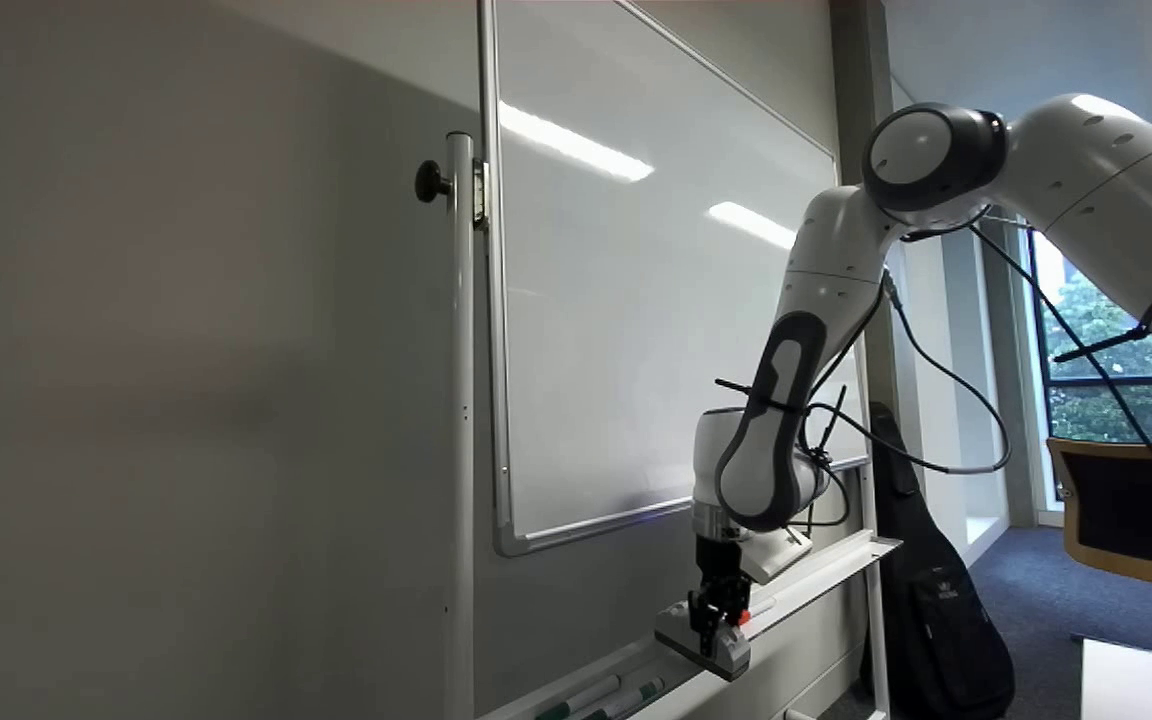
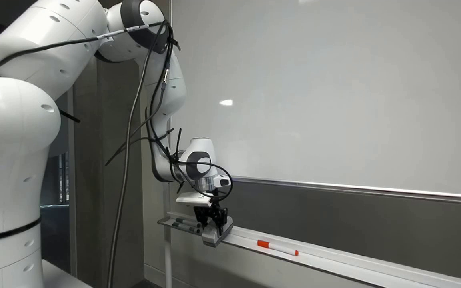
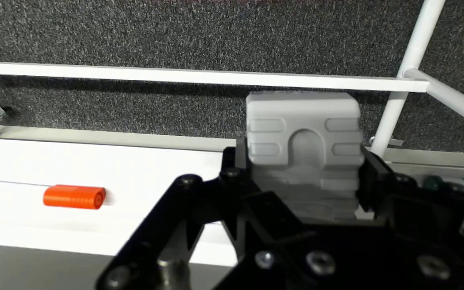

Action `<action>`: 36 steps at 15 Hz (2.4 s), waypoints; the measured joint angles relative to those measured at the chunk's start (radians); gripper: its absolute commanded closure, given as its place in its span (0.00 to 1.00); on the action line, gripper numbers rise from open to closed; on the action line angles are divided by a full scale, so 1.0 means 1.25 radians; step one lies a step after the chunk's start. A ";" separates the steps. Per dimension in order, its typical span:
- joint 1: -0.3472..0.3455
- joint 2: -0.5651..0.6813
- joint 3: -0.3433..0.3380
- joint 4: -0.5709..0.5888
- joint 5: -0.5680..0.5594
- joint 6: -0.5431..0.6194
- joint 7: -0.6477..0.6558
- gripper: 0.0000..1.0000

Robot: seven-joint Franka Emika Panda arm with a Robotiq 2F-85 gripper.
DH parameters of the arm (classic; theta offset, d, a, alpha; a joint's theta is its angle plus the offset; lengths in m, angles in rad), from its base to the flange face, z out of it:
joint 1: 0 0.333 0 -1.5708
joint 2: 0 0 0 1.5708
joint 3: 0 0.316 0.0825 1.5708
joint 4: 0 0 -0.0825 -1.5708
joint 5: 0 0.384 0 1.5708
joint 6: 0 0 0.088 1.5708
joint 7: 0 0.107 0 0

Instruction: Pick up the white board eraser and move it slightly to the right.

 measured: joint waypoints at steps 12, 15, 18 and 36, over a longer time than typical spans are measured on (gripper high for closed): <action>0.022 -0.099 -0.066 -0.032 -0.019 0.000 0.002 0.63; 0.033 -0.115 -0.111 -0.035 -0.043 -0.001 0.004 0.63; 0.030 -0.118 -0.146 -0.034 -0.052 -0.003 0.004 0.63; -0.149 -0.075 -0.155 0.045 -0.021 -0.102 -0.012 0.63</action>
